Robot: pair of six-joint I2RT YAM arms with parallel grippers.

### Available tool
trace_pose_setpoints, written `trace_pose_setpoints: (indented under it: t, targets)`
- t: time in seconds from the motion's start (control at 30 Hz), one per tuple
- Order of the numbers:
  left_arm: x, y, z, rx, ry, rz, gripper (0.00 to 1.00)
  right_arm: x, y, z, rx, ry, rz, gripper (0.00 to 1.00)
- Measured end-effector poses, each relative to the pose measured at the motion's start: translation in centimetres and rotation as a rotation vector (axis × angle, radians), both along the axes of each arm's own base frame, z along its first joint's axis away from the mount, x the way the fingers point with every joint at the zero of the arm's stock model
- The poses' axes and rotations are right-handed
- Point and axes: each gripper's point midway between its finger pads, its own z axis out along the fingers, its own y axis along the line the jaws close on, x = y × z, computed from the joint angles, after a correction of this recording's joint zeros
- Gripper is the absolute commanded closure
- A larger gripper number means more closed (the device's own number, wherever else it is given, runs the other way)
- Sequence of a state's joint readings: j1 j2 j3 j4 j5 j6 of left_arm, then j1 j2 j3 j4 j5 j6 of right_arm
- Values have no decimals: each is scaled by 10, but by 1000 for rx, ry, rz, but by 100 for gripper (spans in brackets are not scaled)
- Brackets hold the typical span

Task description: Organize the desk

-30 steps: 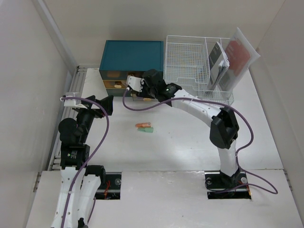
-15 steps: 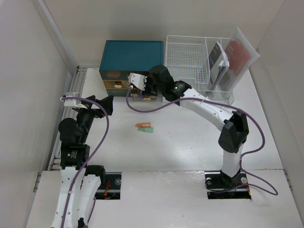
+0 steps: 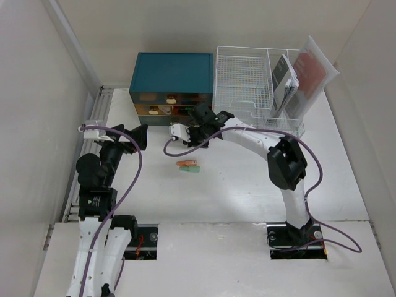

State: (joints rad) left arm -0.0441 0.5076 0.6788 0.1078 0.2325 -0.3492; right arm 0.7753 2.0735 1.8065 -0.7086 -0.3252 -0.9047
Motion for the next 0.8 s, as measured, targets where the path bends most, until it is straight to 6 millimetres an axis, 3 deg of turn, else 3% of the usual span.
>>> trace_pose_setpoints:
  t: [0.07,0.13,0.33,0.8]
  targets:
    - [0,0,0,0,0,0,0,0,-9,-17,-43,8,-35,100]
    - [0,0,0,0,0,0,0,8,-12,-20,-55,-13,-76,100]
    - [0,0,0,0,0,0,0,43,-8,-11,-11,-149,-205,100]
    - [0,0,0,0,0,0,0,93,-20,16,26,-366,-437,100]
